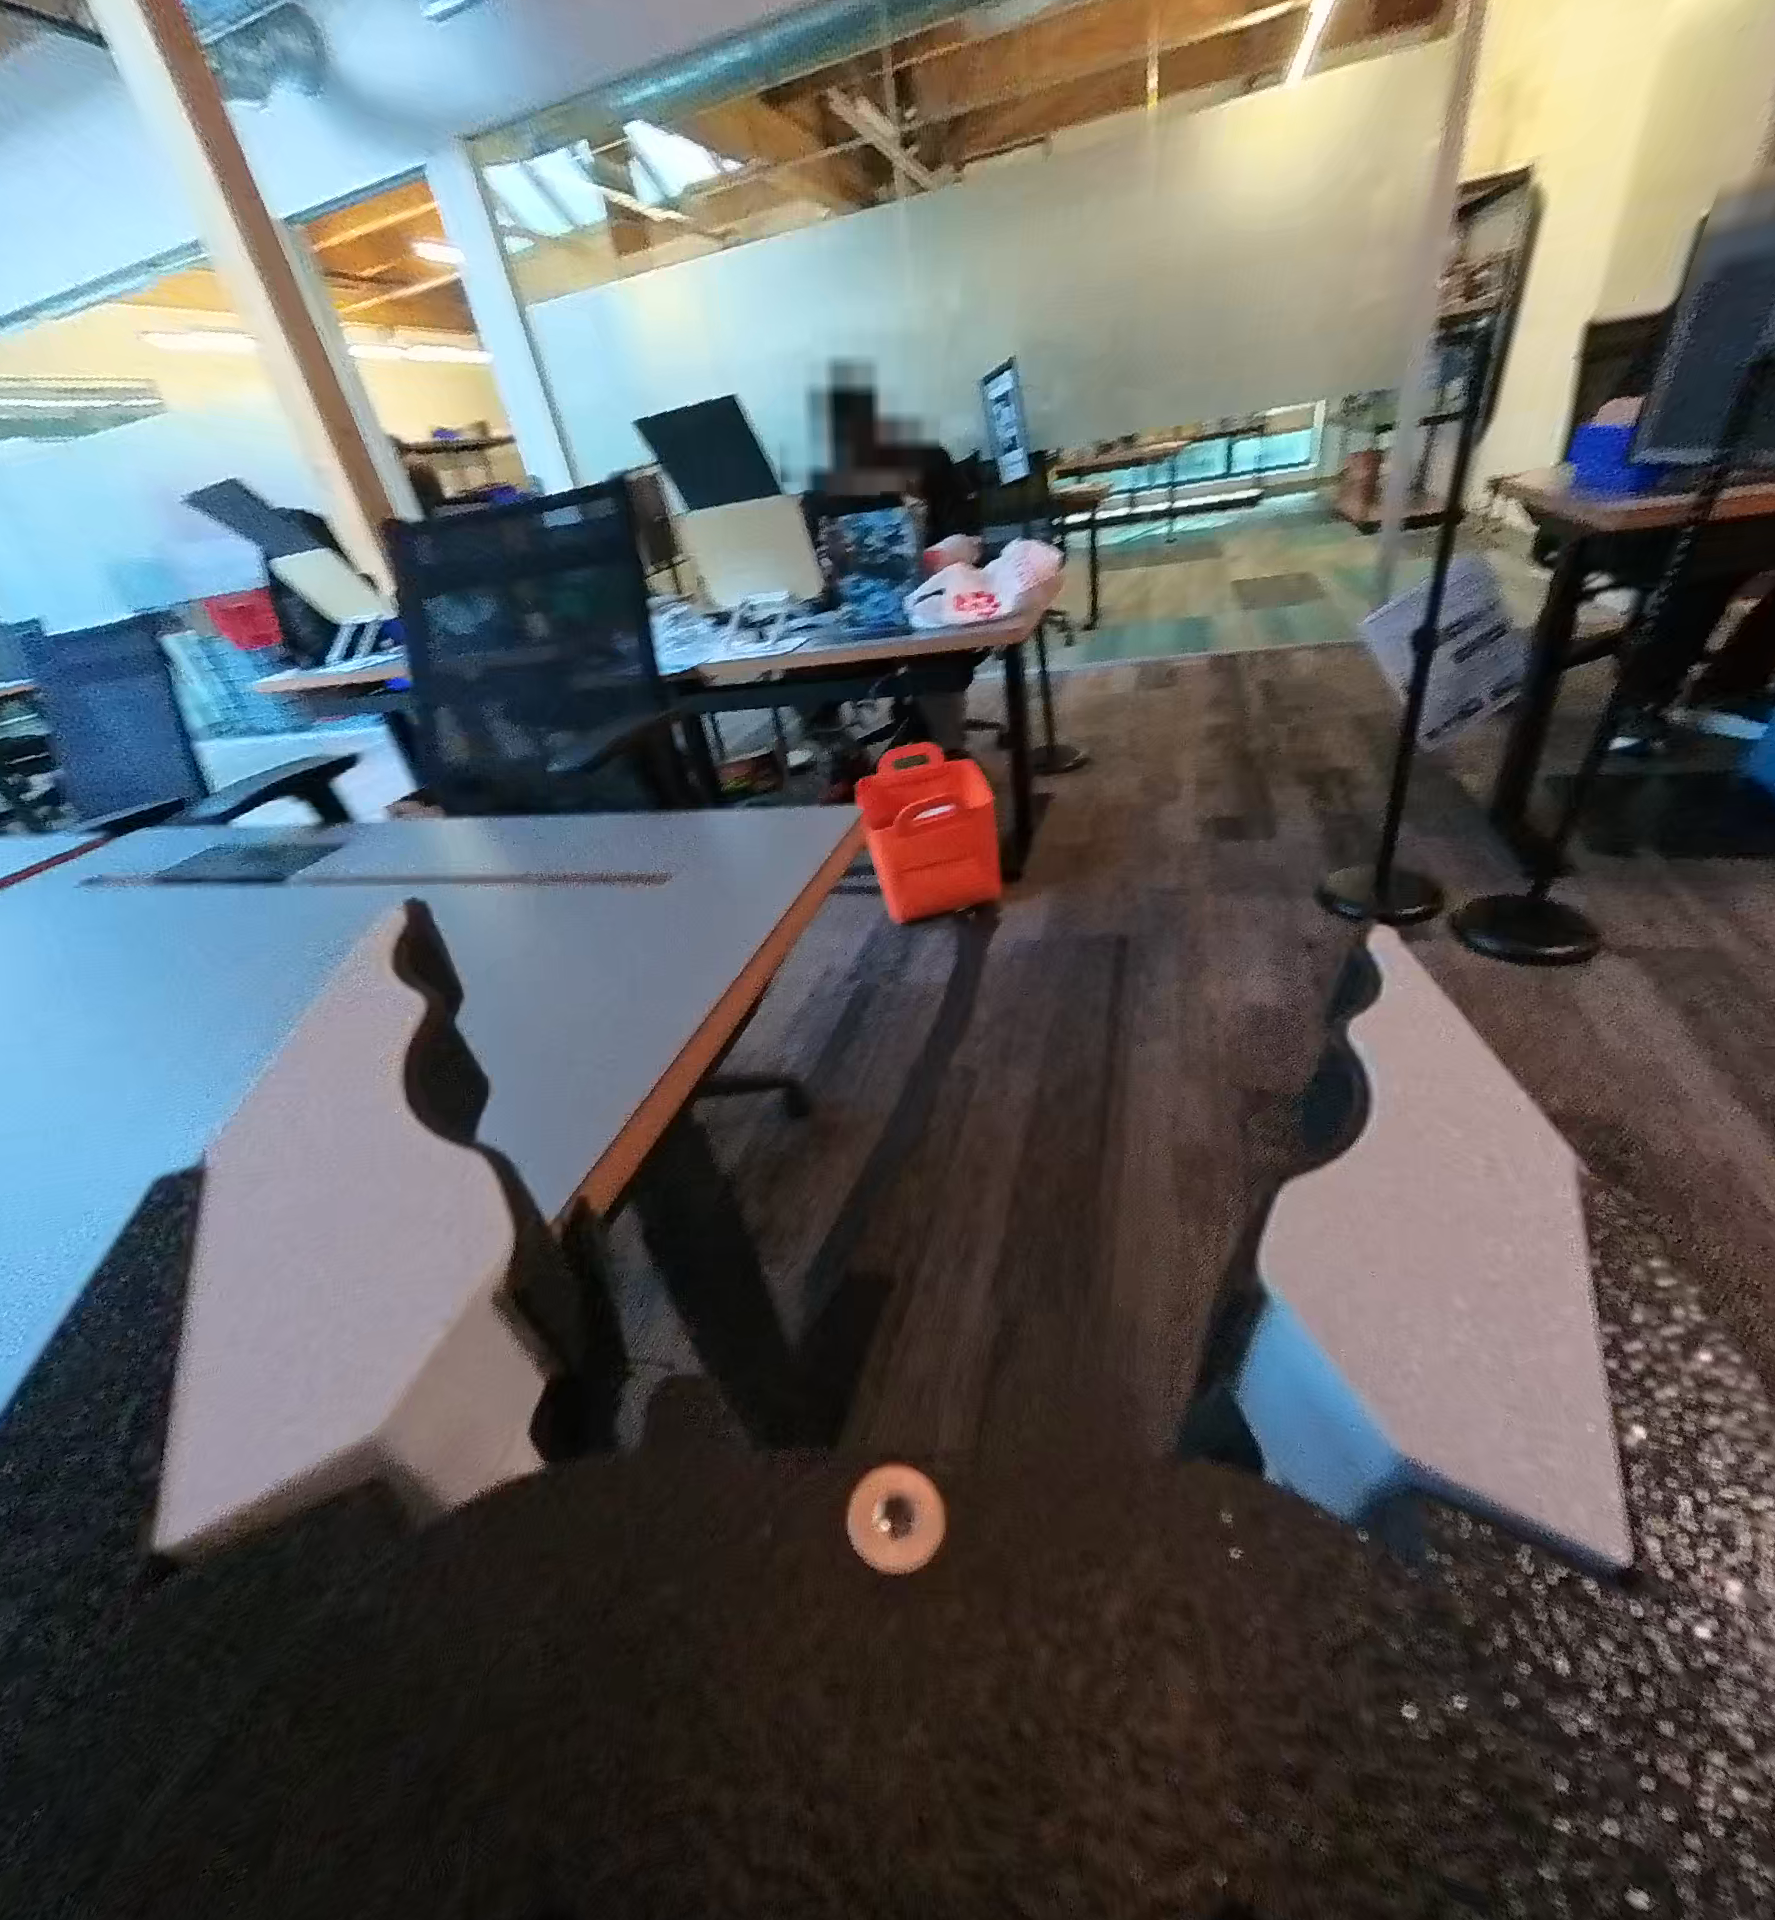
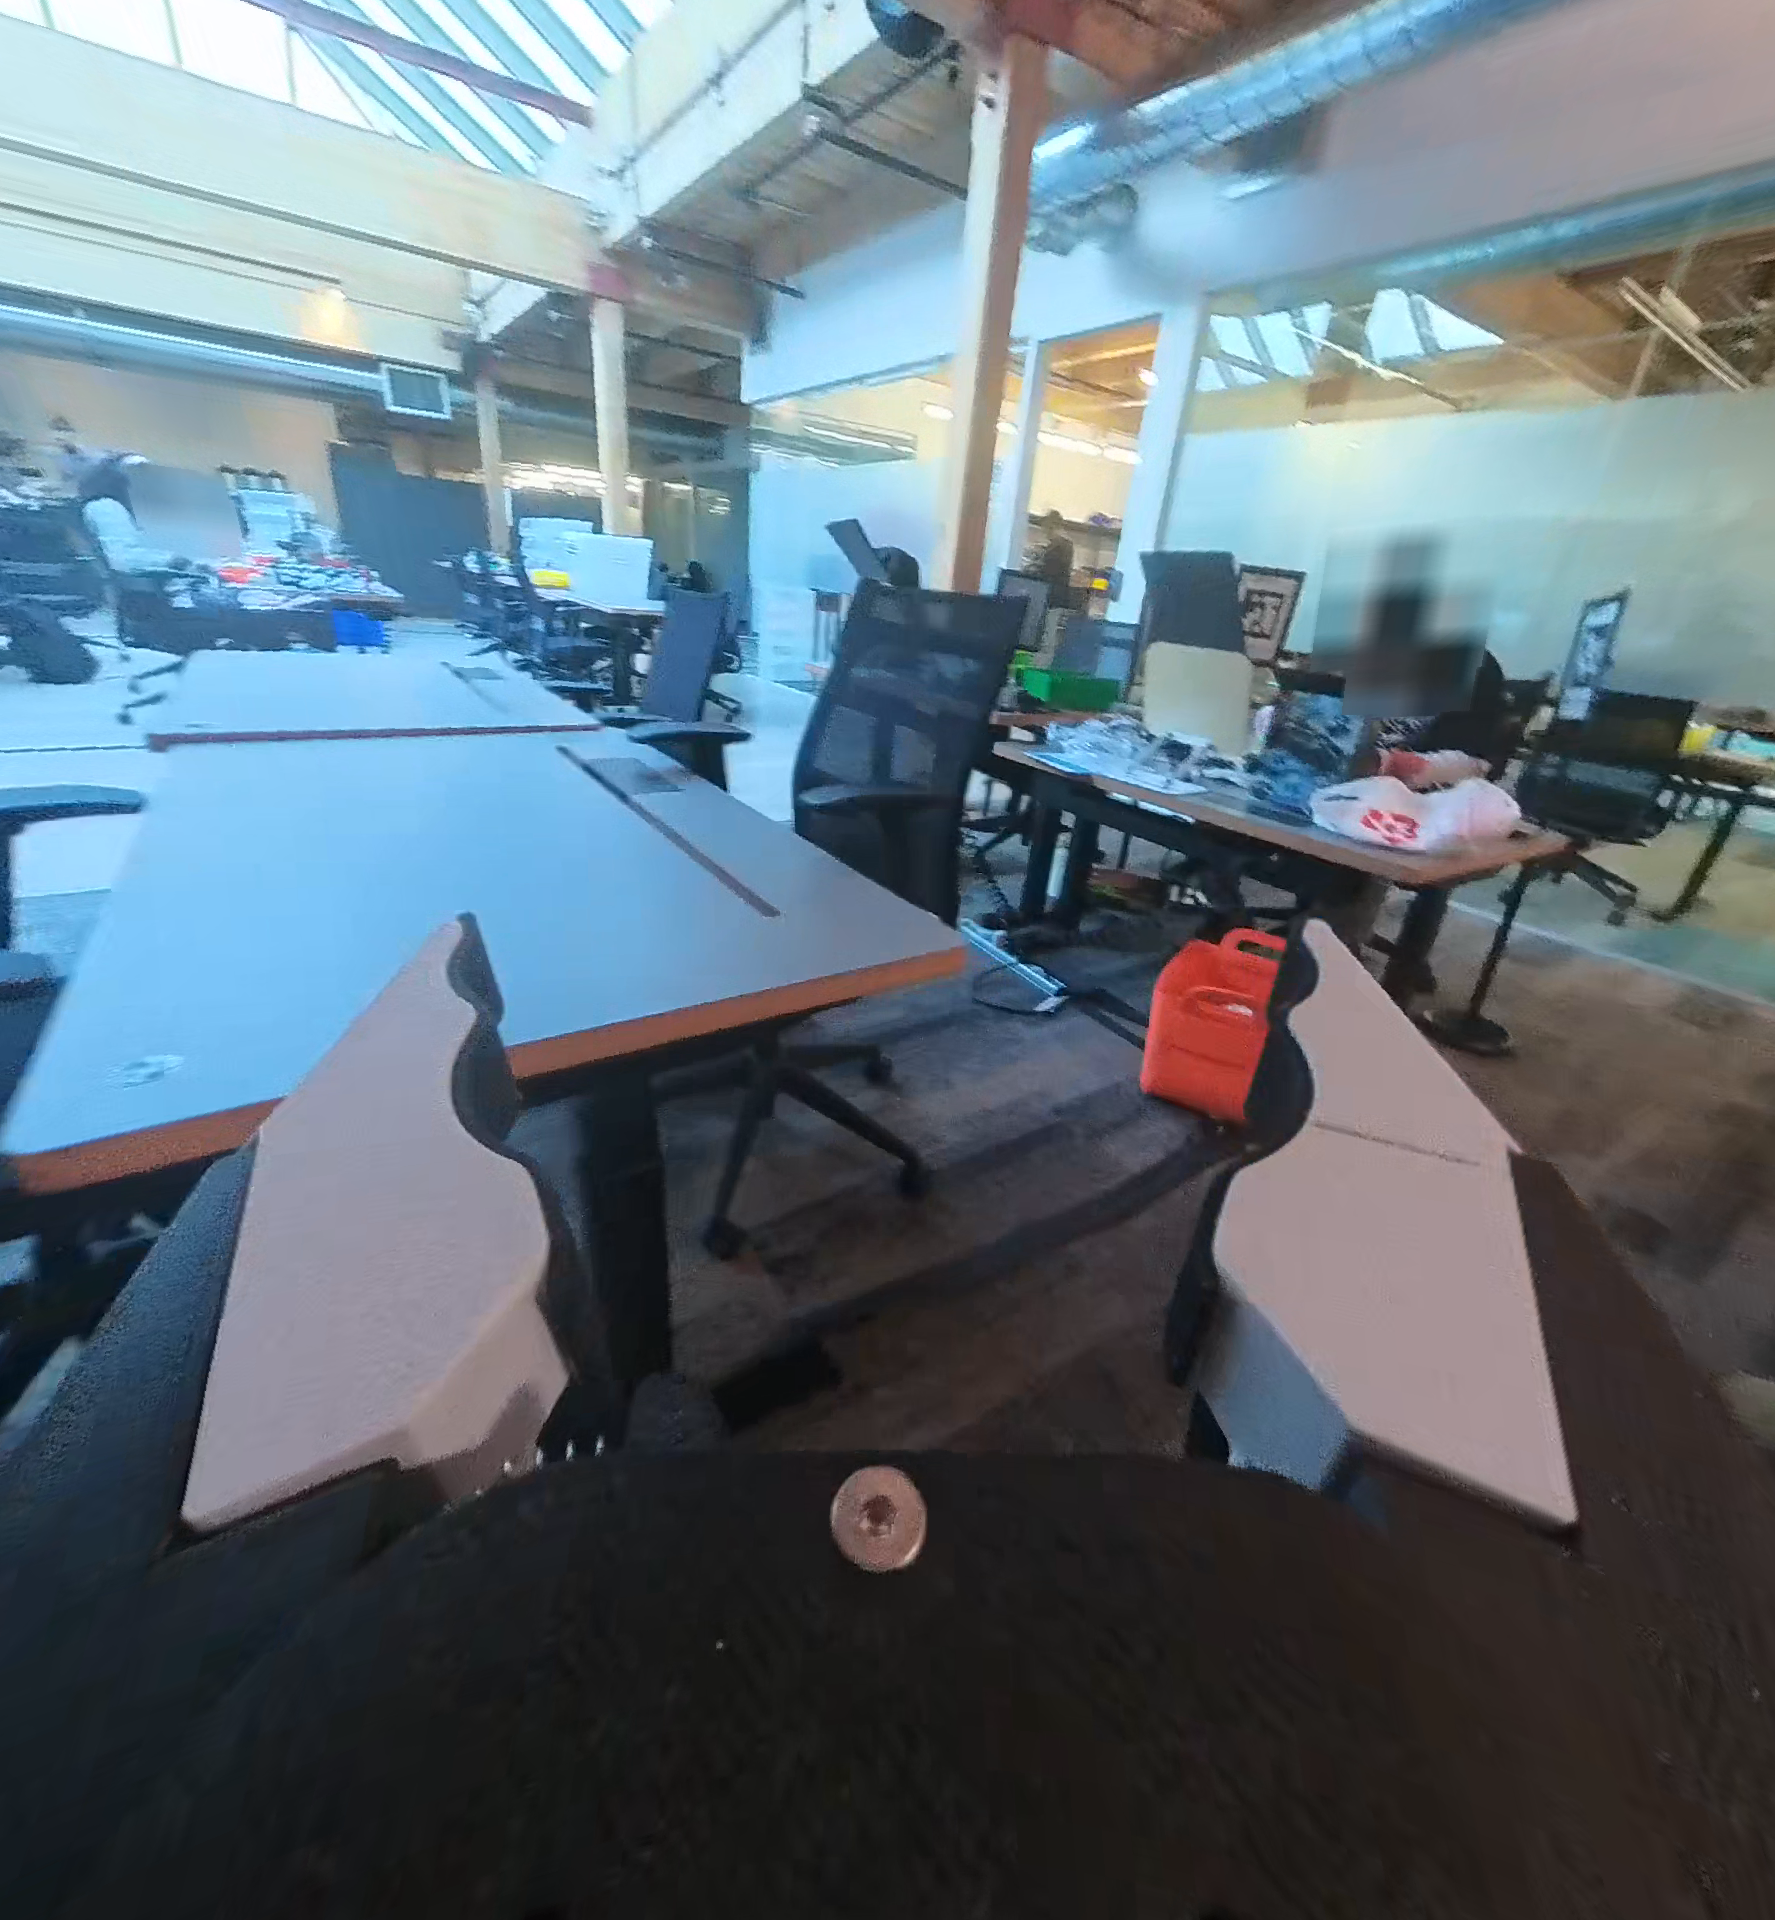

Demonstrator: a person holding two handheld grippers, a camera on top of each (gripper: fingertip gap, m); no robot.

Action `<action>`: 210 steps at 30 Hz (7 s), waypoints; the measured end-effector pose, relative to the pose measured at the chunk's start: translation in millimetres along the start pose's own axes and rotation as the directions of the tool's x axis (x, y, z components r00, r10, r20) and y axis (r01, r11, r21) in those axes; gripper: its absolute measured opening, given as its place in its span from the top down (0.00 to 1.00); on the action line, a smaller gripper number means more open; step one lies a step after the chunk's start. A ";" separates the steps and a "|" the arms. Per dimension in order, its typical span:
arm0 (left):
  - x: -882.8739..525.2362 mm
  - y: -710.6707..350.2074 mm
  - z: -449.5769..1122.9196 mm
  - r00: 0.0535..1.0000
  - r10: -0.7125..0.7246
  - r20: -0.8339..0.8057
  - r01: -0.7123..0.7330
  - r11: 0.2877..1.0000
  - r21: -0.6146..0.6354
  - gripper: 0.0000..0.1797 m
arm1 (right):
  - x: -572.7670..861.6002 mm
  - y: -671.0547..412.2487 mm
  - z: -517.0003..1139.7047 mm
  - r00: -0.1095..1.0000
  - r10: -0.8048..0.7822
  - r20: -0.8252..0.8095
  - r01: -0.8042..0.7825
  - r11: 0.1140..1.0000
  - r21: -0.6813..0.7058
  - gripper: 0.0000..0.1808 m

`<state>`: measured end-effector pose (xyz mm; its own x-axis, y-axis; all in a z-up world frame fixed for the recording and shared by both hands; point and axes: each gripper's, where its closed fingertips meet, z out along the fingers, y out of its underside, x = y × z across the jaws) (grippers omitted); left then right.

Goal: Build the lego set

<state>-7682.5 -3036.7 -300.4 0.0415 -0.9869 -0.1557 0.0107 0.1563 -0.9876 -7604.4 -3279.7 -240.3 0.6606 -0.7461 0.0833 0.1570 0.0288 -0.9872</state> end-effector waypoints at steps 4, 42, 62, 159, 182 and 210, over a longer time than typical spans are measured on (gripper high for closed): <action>18.0 -8.0 125.1 1.000 0.002 -0.023 -0.002 0.999 0.037 0.13 | 80.9 20.7 65.4 0.999 0.008 -0.047 -0.007 1.000 0.010 0.21; -71.1 27.7 1155.6 0.994 -0.067 -0.092 0.071 0.997 0.042 0.14 | 587.5 199.7 910.9 0.929 -0.229 0.289 0.249 0.968 -0.034 0.24; -501.8 12.7 1503.9 0.812 0.121 0.570 -0.207 0.974 0.088 0.15 | 441.7 274.3 1447.3 0.506 -0.081 0.859 0.031 0.997 0.076 0.26; -3155.7 581.1 2074.2 0.505 -0.131 0.853 0.292 0.956 -0.026 0.28 | -1124.5 540.1 3906.8 0.604 0.020 0.797 0.169 0.974 -0.152 0.35; -3836.9 736.5 2078.3 0.150 0.106 0.983 0.387 0.908 -0.157 0.65 | -1694.2 534.1 4482.4 0.470 0.012 0.883 0.026 0.999 -0.027 0.58; -4765.8 820.1 2360.9 0.382 0.143 0.913 0.205 0.950 -0.235 0.87 | -2316.1 574.0 5120.1 0.260 -0.084 0.962 0.085 0.994 0.064 0.65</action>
<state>-5512.7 1887.7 -327.8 0.9296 -0.3189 -0.1849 -0.2156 -0.0634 -0.9744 -5285.9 1871.0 -302.8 0.8647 0.4436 0.2355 0.2592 0.0073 -0.9658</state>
